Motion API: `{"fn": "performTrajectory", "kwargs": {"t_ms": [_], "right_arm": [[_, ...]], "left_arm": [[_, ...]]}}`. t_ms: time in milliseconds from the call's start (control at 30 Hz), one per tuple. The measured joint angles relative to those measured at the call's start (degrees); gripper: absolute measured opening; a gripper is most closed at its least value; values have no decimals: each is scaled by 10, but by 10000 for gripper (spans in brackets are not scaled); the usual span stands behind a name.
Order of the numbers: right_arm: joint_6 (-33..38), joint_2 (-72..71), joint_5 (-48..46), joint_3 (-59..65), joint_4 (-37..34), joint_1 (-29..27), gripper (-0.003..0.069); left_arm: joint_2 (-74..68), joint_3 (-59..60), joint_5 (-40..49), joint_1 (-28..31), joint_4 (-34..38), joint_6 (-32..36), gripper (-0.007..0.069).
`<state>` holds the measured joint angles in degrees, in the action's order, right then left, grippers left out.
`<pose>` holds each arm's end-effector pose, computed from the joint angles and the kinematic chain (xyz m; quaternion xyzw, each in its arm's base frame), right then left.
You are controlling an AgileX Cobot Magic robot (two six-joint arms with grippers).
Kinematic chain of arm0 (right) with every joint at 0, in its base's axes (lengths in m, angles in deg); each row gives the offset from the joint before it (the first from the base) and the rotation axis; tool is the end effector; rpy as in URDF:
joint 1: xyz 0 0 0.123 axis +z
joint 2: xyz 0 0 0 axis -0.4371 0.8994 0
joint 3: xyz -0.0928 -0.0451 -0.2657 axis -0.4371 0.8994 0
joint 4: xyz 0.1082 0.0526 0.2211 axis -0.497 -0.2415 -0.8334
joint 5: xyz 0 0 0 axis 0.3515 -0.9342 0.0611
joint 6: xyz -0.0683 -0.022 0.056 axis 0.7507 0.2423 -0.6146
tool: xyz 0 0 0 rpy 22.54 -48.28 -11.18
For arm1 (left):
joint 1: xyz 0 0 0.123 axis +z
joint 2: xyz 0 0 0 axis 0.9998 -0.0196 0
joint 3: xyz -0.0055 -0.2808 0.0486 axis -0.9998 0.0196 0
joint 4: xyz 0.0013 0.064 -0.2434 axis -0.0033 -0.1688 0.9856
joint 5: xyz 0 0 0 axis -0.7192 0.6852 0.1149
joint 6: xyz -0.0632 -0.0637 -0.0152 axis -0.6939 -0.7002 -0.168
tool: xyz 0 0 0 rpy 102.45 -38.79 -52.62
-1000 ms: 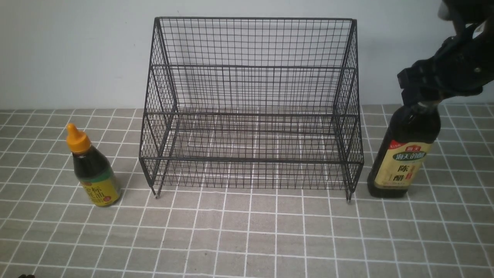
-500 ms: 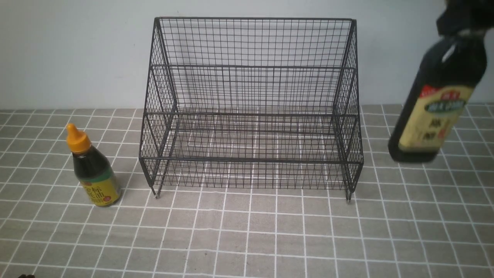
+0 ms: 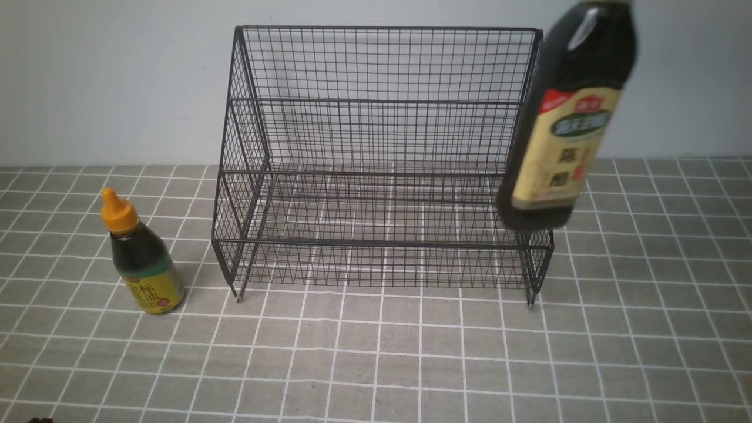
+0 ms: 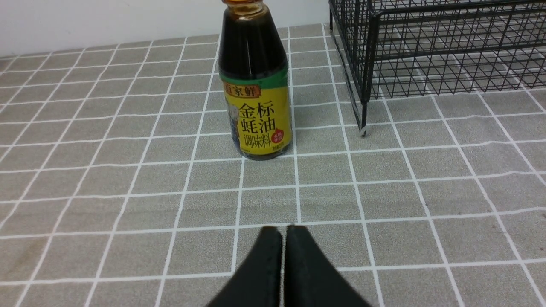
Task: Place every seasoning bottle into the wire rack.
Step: Use the right arm to put the condiment bottle back on the shelf
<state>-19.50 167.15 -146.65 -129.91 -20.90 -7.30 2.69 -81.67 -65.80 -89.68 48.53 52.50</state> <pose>0.3137 0.1269 0.4496 -0.1659 0.8912 0.1770 0.3833 0.0524 -0.0040 0.1708 0.0404 0.8050 -0.0011 0.5918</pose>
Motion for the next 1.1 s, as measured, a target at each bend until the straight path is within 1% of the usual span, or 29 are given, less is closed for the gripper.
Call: {"fn": "performTrajectory", "kwargs": {"t_ms": [133, 333, 500, 667, 967, 1067, 1100], "right_arm": [[-19, 23, 16, 0, 0, 10, 319], [-30, 60, 24, 0, 7, 10, 319], [-29, 96, 0, 0, 25, 10, 319], [-33, 125, -32, 0, 29, 10, 319], [-44, 129, -41, -4, 27, 10, 320], [-45, 129, -49, -5, 26, 10, 341], [-46, 129, -55, -5, 24, 10, 370]], "left_arm": [[0, 0, 0, 0, 0, 0, -7], [0, 0, 0, 0, 0, 0, -7], [0, 0, 0, 0, 0, 0, -7], [0, 0, 0, 0, 0, 0, -7], [0, 0, 0, 0, 0, 0, -7], [0, 0, 0, 0, 0, 0, -7], [0, 0, 0, 0, 0, 0, -7]]}}
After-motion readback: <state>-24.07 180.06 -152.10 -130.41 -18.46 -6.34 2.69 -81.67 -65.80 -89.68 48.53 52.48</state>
